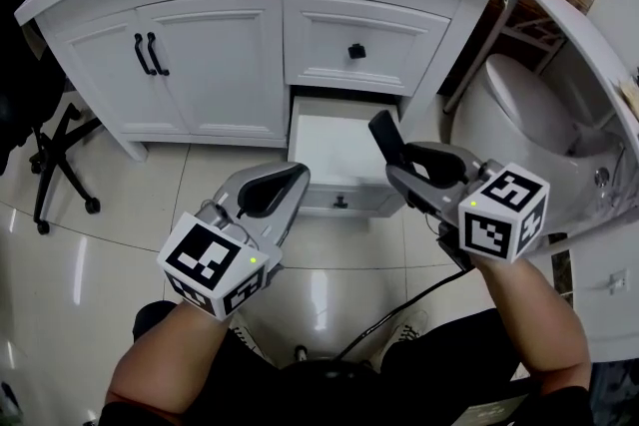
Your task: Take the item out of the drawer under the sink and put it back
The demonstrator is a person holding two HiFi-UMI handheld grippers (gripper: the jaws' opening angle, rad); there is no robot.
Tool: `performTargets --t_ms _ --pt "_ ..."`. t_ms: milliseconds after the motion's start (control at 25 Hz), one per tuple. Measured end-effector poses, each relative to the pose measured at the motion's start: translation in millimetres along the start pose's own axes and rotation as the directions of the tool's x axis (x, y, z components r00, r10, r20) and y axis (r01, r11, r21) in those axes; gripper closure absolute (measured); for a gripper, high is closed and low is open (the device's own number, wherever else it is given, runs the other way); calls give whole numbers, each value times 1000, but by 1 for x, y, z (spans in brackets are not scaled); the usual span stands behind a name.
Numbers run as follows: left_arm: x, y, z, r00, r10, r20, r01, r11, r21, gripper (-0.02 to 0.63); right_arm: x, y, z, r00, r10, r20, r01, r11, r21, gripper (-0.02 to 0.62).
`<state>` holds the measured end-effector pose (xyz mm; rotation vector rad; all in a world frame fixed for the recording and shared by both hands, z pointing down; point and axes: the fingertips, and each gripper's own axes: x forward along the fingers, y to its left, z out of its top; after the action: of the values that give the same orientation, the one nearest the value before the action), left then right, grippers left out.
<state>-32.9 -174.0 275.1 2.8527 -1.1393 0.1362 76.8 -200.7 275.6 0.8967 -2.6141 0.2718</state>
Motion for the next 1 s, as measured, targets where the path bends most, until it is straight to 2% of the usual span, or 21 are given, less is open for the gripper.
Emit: performTargets --t_ms 400,600,840,1000 --pt "1 2 -2 1000 3 -8 -3 1000 -7 600 47 -41 5 995 -49 -85 37 989 -140 428" --pt "2 5 -1 1000 11 -6 -11 1000 -7 600 82 -66 -10 983 -85 -161 49 975 -218 428" --pt "5 5 -4 1000 9 -15 -10 1000 -10 601 125 -91 -38 959 -101 -265 24 960 -278 428" --pt "4 7 -4 1000 13 -13 -14 1000 -17 600 151 -101 -58 934 -80 -349 -36 949 -314 428"
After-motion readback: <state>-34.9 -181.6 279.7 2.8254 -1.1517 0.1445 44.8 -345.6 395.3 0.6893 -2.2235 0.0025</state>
